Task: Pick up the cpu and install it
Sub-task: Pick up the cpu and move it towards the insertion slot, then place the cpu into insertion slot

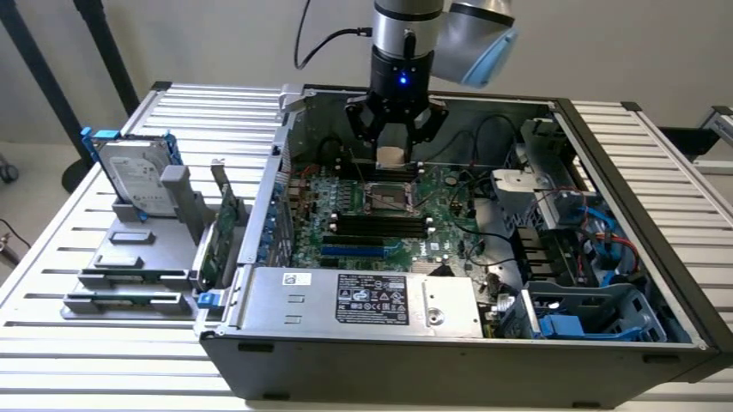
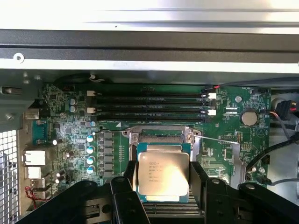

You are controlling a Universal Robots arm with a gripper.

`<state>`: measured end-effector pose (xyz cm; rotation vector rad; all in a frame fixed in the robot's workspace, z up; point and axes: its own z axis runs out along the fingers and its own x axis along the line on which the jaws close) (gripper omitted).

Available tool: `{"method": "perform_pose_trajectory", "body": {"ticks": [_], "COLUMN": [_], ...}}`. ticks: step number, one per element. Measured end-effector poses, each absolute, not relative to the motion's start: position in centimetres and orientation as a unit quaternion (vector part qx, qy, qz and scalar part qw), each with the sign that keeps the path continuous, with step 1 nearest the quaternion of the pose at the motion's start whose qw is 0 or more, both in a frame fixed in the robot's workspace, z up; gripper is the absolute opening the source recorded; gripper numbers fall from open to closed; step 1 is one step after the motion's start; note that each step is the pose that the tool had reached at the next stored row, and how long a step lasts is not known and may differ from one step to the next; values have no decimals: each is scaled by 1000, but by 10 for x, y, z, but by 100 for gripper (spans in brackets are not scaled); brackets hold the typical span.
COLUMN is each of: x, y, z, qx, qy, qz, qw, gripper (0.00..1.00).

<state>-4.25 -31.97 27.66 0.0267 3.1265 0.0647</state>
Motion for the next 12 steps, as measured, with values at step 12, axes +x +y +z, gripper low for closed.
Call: {"method": "perform_pose_trajectory", "body": {"ticks": [12], "x": [-43], "y": [-320], "z": [276], "qx": [9], "qy": [1000], "qz": [21], "qw": [7], "gripper": [55]}}
